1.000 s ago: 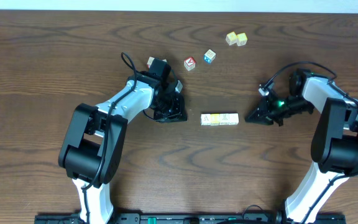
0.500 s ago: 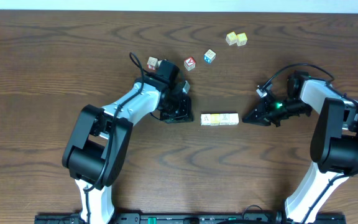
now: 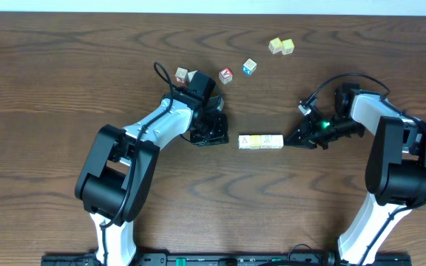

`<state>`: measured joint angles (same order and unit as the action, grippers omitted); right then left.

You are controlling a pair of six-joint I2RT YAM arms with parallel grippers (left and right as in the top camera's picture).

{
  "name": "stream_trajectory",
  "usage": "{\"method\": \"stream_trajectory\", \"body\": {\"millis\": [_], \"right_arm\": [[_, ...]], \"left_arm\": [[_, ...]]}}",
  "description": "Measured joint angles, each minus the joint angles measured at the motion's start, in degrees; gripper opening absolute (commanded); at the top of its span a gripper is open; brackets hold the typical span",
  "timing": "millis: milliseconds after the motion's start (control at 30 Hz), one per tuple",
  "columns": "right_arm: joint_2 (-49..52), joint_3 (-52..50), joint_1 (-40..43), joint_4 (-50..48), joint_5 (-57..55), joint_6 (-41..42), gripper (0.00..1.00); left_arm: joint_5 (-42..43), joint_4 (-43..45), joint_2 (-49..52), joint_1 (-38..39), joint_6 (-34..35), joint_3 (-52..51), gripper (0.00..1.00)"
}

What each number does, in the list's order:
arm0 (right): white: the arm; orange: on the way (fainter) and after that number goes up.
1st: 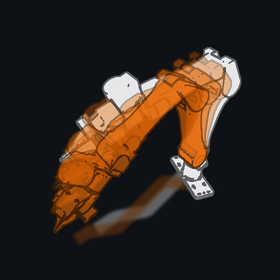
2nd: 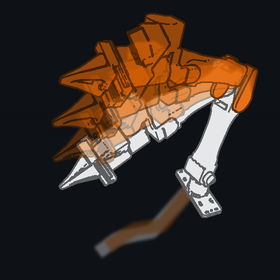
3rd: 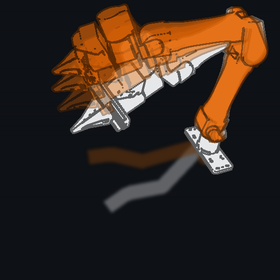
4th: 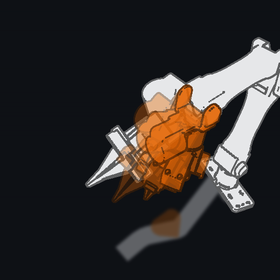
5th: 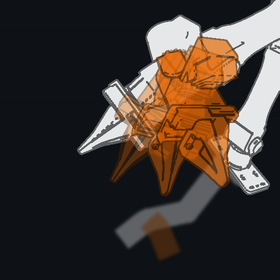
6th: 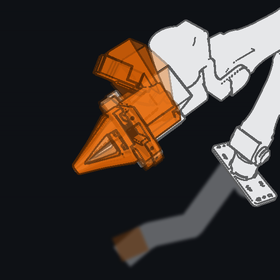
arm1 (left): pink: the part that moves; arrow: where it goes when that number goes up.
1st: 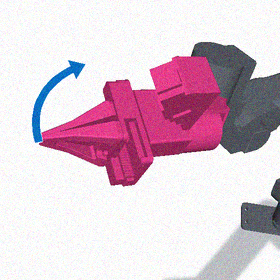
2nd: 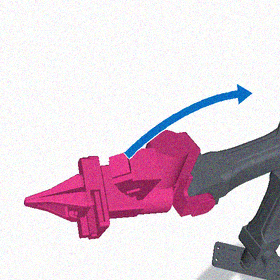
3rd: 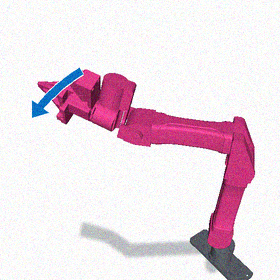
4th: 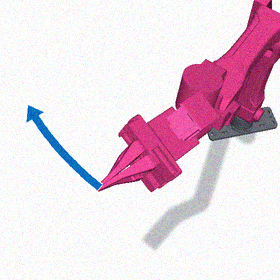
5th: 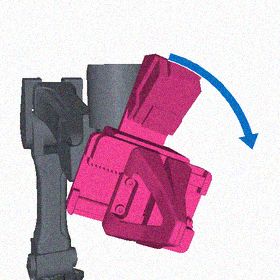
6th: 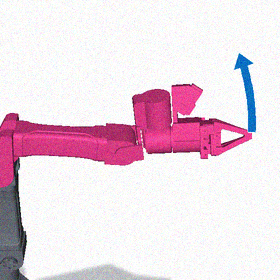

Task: Lift 4 blocks
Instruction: 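Lower both grippers onto the row ends, left at soccer block, right at red block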

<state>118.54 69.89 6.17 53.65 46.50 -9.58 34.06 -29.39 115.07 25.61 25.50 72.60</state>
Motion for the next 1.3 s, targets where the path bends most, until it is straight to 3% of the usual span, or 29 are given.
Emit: {"method": "stream_trajectory", "body": {"millis": [1300], "right_arm": [[0.0, 0.0, 0.0, -2.1, -0.1, -0.1, 0.02]], "left_arm": [[-2.6, 4.0, 0.0, 4.5, 4.3, 0.0, 0.07]]}}
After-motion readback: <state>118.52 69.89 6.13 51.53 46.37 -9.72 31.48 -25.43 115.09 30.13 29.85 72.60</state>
